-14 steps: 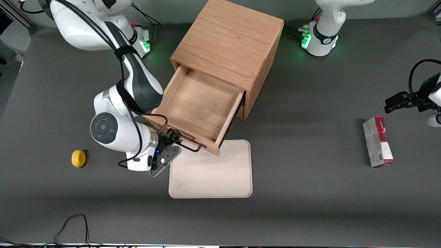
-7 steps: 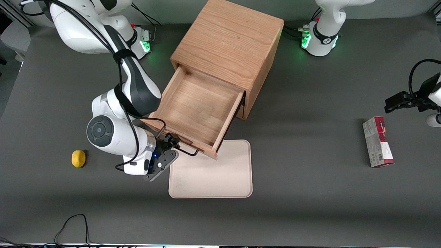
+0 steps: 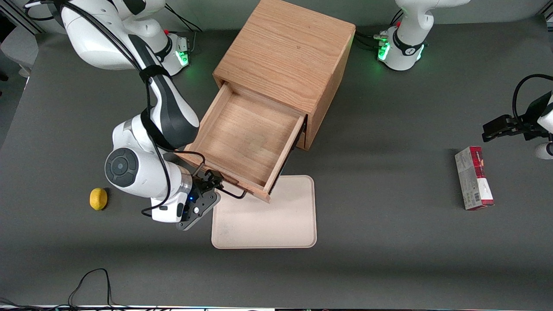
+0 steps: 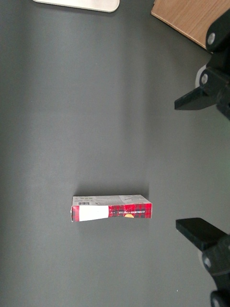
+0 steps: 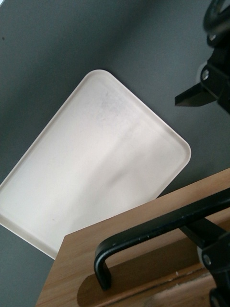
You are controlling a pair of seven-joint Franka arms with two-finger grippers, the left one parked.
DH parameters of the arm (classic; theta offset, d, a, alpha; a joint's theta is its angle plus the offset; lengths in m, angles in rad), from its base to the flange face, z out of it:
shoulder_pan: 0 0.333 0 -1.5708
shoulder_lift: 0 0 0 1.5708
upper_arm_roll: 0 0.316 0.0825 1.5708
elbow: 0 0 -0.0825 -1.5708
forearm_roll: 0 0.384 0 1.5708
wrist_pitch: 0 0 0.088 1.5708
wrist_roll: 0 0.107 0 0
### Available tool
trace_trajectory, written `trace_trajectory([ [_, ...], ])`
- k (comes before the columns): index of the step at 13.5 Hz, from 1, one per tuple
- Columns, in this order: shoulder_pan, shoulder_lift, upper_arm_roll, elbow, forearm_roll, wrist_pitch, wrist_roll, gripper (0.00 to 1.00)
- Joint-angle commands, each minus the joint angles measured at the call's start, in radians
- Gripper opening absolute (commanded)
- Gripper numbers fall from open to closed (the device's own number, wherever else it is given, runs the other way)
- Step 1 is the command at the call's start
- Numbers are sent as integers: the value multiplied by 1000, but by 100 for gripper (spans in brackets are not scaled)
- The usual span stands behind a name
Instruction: Open upper drawer
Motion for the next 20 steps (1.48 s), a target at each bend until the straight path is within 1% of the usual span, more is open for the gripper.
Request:
trace_trajectory([
  [1,-21,37,5,71,3,18,-11,100],
  [6,-26,28,8,91,4,1,-8,100],
  [15,-27,14,3,145,4,-128,-11,100],
  [17,-64,3,10,163,4,-190,-25,100],
  [20,-99,-53,3,145,-3,-243,-123,100],
])
